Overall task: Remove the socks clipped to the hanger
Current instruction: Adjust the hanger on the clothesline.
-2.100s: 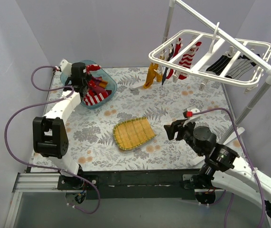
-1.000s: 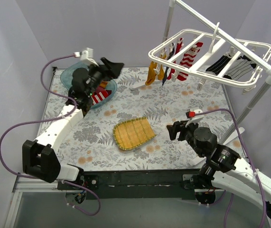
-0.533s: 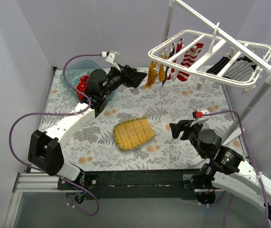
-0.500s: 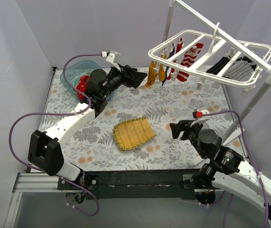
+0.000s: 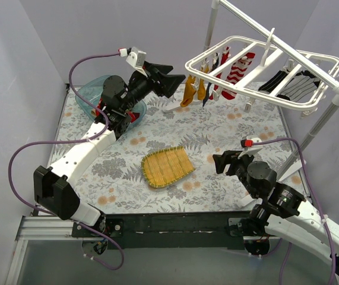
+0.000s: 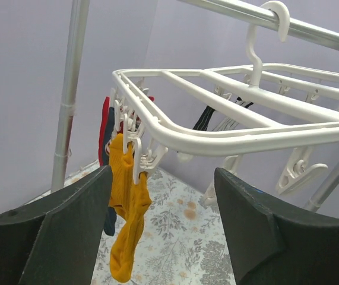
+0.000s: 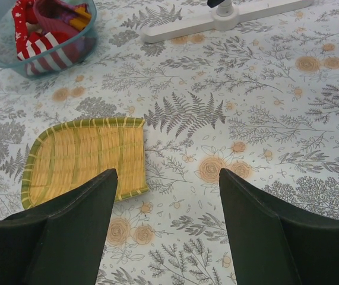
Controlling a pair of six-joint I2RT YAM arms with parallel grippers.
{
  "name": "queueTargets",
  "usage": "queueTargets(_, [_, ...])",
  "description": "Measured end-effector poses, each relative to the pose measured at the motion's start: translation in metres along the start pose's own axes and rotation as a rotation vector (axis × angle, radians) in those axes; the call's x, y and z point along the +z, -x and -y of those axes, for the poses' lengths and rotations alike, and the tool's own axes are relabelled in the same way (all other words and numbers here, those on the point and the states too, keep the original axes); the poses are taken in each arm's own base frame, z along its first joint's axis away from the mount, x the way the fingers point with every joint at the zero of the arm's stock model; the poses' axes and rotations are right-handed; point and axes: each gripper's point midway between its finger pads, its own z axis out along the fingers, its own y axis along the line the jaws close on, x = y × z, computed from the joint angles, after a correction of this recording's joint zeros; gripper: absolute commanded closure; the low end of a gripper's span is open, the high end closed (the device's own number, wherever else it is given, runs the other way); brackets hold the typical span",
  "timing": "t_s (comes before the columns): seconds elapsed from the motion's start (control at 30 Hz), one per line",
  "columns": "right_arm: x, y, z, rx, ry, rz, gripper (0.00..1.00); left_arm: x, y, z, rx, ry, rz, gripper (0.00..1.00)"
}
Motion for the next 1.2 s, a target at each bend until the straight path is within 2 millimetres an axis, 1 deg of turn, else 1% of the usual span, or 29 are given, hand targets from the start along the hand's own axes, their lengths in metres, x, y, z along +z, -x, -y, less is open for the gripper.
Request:
queueTargets(0.07, [0.001, -0.001, 0.0, -0.004, -0.002, -0.005, 0.23, 0.0, 0.002, 0.003, 0.011, -0.015, 0.002, 0.36])
queueTargets(0.2, [0.001, -0.002, 0.0, -0.006, -0.003, -0.009, 0.23, 0.0, 0.0, 0.009, 0.016, -0.052, -0.013, 0.4])
queueTargets(0.37, [0.002, -0.004, 0.0, -0.01, -0.005, -0.015, 0.23, -0.005, -0.004, 0.021, 0.011, -0.103, -0.025, 0.41])
queueTargets(0.5, [0.003, -0.005, 0.0, -0.01, -0.007, -0.021, 0.23, -0.005, -0.01, 0.04, 0.001, -0.138, -0.036, 0.39])
queueTargets(0.63, [0.005, -0.007, -0.001, -0.013, -0.007, -0.027, 0.23, -0.002, -0.014, 0.066, -0.004, -0.172, -0.038, 0.39])
queueTargets(0.7, [0.006, -0.008, -0.002, -0.015, -0.007, -0.032, 0.23, 0.0, -0.018, 0.072, -0.002, -0.17, -0.042, 0.39])
queueTargets(0.77, [0.006, -0.009, -0.002, -0.017, -0.008, -0.035, 0.23, 0.001, -0.022, 0.073, 0.0, -0.153, -0.046, 0.4])
queueTargets(0.87, [0.006, -0.009, -0.002, -0.017, -0.009, -0.036, 0.23, 0.004, -0.025, 0.073, 0.009, -0.124, -0.045, 0.43])
queueTargets(1.03, [0.006, -0.009, -0.002, -0.016, -0.009, -0.036, 0.23, 0.008, -0.026, 0.069, 0.028, -0.075, -0.028, 0.45])
queueTargets(1.2, [0.006, -0.009, -0.002, -0.015, -0.008, -0.035, 0.23, 0.019, -0.025, 0.07, 0.048, -0.048, -0.011, 0.48])
